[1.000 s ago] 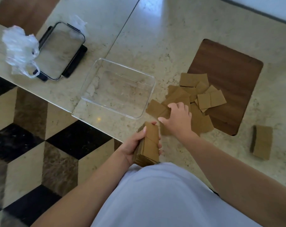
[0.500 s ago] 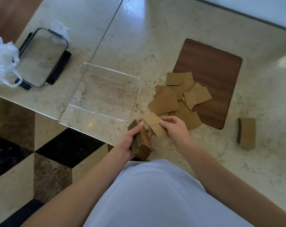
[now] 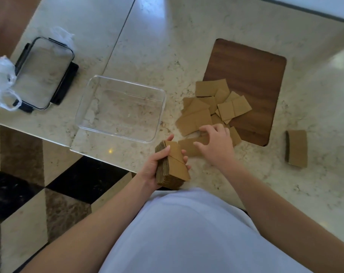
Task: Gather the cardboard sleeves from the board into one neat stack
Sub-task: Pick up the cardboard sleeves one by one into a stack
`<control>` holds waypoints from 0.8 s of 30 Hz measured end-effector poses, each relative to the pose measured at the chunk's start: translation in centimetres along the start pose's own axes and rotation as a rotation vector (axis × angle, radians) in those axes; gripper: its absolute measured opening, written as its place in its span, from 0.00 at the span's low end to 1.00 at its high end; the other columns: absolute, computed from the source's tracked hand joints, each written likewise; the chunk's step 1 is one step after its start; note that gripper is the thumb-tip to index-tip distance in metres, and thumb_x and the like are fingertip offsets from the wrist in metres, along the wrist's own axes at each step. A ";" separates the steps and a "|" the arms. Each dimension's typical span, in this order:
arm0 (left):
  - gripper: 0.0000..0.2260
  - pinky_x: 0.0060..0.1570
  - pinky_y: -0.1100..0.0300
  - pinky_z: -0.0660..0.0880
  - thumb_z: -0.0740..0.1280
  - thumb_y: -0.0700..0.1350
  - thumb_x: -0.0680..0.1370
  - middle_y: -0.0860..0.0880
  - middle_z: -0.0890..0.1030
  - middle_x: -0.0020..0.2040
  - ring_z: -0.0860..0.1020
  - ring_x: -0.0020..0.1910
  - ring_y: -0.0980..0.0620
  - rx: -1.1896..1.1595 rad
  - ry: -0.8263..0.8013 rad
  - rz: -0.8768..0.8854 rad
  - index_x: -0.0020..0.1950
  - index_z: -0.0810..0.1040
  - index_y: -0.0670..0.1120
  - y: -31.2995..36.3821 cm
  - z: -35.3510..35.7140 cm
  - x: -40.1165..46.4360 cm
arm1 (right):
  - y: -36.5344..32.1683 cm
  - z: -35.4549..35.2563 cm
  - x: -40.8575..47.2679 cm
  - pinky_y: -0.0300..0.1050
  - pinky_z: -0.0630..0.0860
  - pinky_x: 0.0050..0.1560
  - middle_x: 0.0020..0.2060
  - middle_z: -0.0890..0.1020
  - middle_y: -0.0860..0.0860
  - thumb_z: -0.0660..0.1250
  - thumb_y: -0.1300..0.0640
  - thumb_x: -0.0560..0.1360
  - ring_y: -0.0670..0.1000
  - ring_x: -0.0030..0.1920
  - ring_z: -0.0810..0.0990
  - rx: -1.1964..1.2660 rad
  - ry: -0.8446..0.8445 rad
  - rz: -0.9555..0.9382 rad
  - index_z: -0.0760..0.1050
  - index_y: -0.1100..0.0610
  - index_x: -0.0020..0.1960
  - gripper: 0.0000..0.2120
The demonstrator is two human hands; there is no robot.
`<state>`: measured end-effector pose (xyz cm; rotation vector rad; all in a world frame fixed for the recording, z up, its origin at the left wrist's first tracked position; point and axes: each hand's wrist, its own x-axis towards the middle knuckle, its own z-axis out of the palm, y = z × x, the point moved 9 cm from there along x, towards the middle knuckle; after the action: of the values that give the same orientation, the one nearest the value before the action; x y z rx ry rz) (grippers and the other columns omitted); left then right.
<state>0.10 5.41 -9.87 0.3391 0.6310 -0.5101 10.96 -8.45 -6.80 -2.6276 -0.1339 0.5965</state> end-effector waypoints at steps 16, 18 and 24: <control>0.25 0.51 0.35 0.82 0.75 0.38 0.72 0.35 0.83 0.52 0.84 0.48 0.36 0.044 0.165 0.085 0.67 0.76 0.49 0.0 -1.3 0.5 | 1.6 -0.8 -0.1 0.48 0.76 0.53 0.58 0.78 0.50 0.69 0.53 0.80 0.53 0.55 0.79 0.430 -0.052 0.149 0.68 0.52 0.72 0.22; 0.22 0.50 0.36 0.82 0.72 0.39 0.74 0.35 0.83 0.51 0.84 0.47 0.36 0.062 0.200 0.094 0.67 0.76 0.49 -0.2 -1.3 0.8 | 1.6 -0.1 -1.2 0.46 0.78 0.53 0.60 0.79 0.47 0.68 0.54 0.81 0.50 0.57 0.80 0.721 -0.092 0.282 0.68 0.52 0.74 0.23; 0.11 0.39 0.48 0.84 0.72 0.45 0.74 0.38 0.87 0.46 0.87 0.43 0.41 0.242 0.206 -0.050 0.51 0.87 0.38 -2.0 -0.3 1.2 | -1.6 4.5 -5.7 0.51 0.73 0.60 0.61 0.73 0.56 0.54 0.46 0.85 0.57 0.62 0.73 0.343 -0.278 0.136 0.74 0.51 0.69 0.18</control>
<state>-0.32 3.53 -11.14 0.6112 0.7801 -0.6059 3.87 -6.26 -7.48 -2.2254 0.0604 0.9411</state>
